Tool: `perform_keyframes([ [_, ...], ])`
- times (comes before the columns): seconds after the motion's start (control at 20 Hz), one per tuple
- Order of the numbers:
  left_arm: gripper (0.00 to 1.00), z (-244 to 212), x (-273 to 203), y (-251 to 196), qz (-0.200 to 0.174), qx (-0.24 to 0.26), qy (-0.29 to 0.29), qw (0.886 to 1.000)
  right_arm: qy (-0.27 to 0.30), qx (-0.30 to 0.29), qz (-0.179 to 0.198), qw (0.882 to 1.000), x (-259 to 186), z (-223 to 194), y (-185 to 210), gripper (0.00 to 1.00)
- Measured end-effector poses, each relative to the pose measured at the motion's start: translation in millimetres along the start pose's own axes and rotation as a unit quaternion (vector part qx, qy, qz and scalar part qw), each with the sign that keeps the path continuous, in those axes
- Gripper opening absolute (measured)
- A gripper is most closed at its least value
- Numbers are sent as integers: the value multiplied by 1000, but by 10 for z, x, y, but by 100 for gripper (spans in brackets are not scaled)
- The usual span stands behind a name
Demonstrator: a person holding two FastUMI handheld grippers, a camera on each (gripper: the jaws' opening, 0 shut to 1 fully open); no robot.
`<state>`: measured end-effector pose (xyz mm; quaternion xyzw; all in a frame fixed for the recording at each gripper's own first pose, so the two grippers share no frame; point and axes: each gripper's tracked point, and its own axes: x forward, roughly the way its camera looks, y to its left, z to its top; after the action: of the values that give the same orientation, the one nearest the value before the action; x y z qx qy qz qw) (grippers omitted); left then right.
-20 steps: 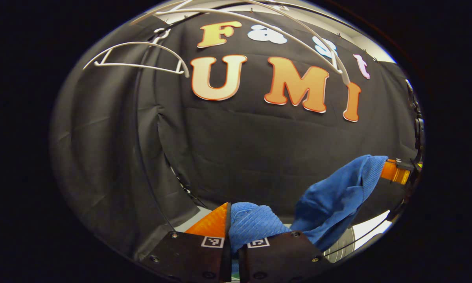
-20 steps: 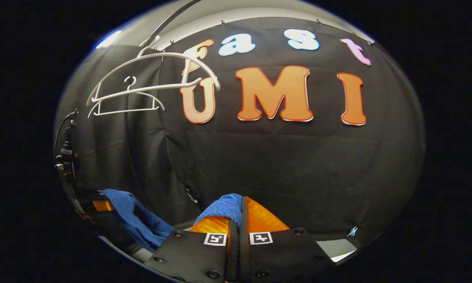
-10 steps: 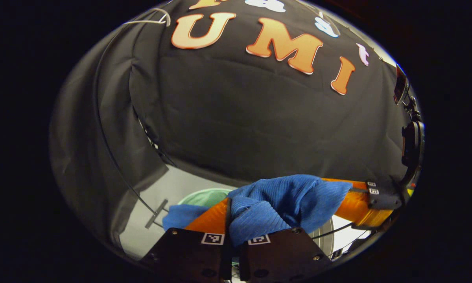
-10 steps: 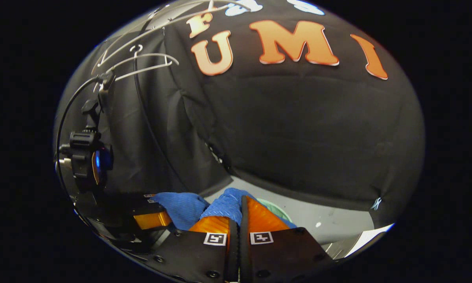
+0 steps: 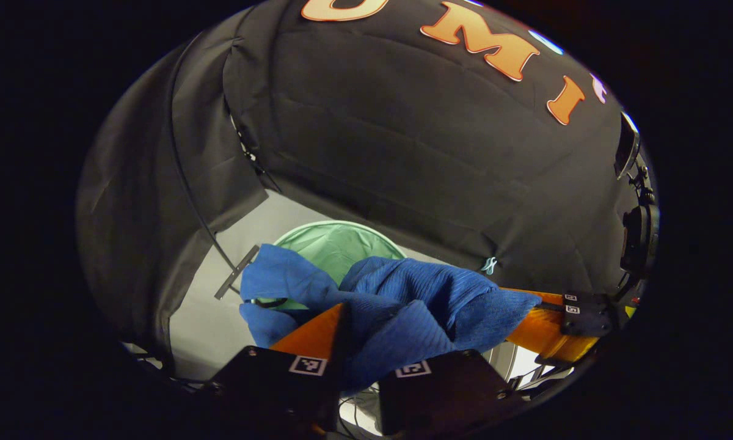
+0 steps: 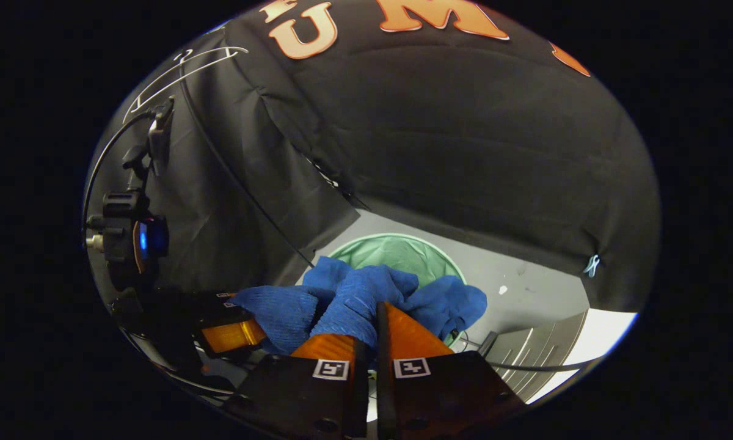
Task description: Grasp the clothes on the hanger with both hands and then place them into the laundry hamper below.
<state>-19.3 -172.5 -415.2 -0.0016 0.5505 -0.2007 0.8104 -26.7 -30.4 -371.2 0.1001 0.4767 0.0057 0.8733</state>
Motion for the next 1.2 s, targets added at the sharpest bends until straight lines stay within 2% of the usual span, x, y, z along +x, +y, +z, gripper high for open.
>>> perform_keyframes([
  [0.05,41,-13,-20,-19,-2,-7,2,1000,7,3,2,1000,44,-53,13,14],
  [0.1,51,-42,-18,-17,0,-13,3,1000,13,2,3,1000,41,-84,24,14],
  [0.15,45,-46,-30,4,4,-18,4,1000,16,2,10,1000,73,-97,61,22],
  [0.25,65,-53,-18,6,12,-24,4,1000,30,-6,10,999,88,-201,49,22],
  [0.3,76,-21,13,20,18,-26,1,1000,34,-2,16,999,71,-215,83,36],
  [0.4,97,-80,-14,84,24,-21,2,999,39,7,18,999,109,-324,106,76],
  [0.45,98,-84,-11,99,24,-21,0,1000,39,9,14,999,97,-295,89,96],
  [0.5,97,-66,-41,101,25,-18,-3,1000,37,7,10,999,85,-290,68,98],
  [0.65,97,-65,-67,164,30,4,-9,999,31,1,1,1000,73,-283,44,98],
  [0.95,97,-2,-201,119,26,13,-23,999,23,4,-5,1000,-23,-312,67,98],
  [1.2,97,95,-447,65,23,24,-54,998,-8,-1,-10,1000,-201,-215,98,99],
])
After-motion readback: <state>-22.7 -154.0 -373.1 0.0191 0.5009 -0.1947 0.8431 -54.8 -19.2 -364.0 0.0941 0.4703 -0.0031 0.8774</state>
